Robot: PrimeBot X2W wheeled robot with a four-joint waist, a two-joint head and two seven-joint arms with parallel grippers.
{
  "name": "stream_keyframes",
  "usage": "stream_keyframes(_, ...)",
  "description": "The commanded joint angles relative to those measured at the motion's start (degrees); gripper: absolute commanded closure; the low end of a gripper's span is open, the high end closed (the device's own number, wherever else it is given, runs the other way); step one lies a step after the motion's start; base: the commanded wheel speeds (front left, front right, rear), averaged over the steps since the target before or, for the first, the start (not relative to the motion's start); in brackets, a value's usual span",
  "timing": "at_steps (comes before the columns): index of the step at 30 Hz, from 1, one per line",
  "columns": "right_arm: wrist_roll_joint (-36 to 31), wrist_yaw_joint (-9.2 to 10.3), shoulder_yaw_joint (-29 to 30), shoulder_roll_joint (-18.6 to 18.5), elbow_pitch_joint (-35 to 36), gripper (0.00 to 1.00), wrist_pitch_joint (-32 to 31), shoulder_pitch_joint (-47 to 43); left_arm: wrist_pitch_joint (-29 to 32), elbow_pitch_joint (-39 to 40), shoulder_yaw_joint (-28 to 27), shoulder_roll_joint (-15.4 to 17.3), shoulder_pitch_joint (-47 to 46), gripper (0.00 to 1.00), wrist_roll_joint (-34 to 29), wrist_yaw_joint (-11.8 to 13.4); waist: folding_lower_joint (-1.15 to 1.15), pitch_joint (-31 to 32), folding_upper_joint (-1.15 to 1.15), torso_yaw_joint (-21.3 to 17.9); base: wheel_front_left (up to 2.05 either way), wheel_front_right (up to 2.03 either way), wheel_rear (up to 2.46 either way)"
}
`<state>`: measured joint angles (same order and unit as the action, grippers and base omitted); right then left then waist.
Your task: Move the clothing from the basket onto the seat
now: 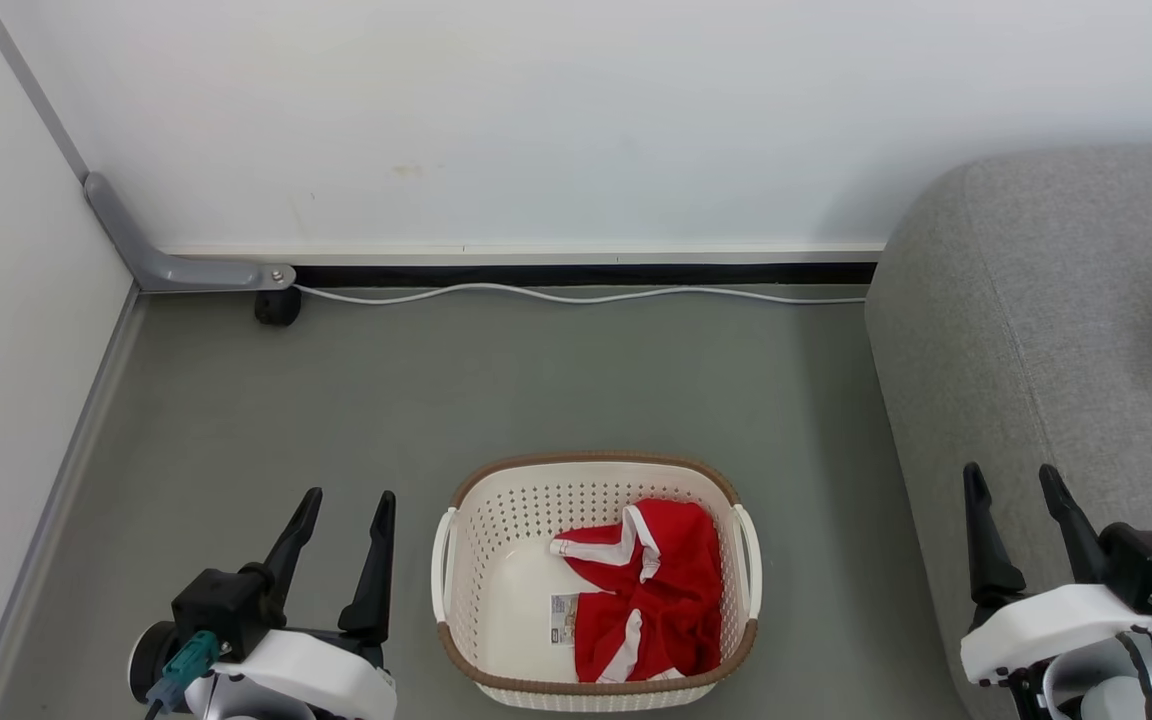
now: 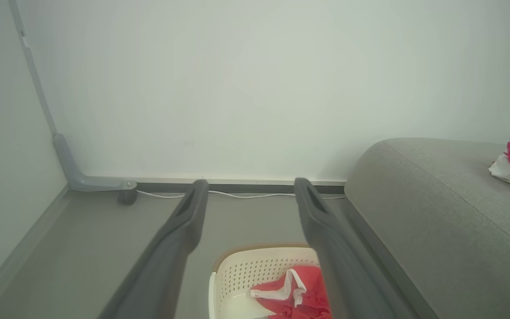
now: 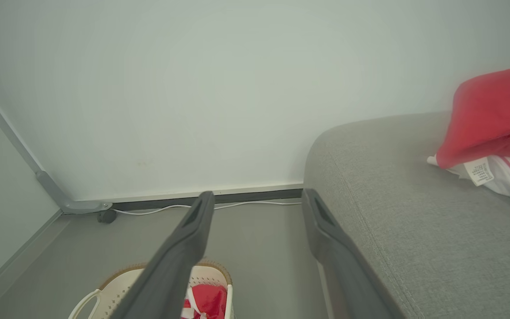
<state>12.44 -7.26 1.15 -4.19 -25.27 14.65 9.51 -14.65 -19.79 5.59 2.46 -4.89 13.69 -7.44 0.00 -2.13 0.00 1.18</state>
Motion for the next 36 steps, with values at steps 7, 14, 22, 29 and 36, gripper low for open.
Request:
stream_keyframes(7,-1.1,-0.23,-1.5,-0.1,0.5,0.00,0.3,0.0,-0.3,1.2,-1.3,0.4,-0.7,0.00,0.5,0.0,0.00,0.0,0.00,-0.6,0.00,0.00,0.00)
stream_keyframes(14,-1.2,-0.23,-1.6,-0.4,0.6,0.00,0.3,0.1,-0.3,0.9,-0.9,0.4,-0.5,0.00,0.5,0.0,0.00,-0.3,0.00,-0.6,0.00,0.00,0.00)
stream_keyframes(22,-1.1,-0.23,-3.7,-1.4,2.3,0.00,0.3,1.8,-0.3,1.0,-0.3,0.4,-1.9,0.00,1.2,0.0,0.00,-4.3,0.00,-0.5,0.00,0.00,0.00)
stream_keyframes(29,-1.5,-0.23,-4.9,-2.1,4.8,0.00,0.3,5.1,-0.3,0.6,1.9,0.4,-4.7,0.00,1.9,0.0,0.00,-10.7,0.00,-0.8,0.00,0.00,0.00)
stream_keyframes(36,-1.7,-0.23,-5.4,-2.3,6.9,0.00,0.3,9.2,-0.3,-0.4,5.4,0.4,-8.9,0.00,2.5,0.0,0.00,-17.7,0.00,-1.4,0.00,0.00,0.00)
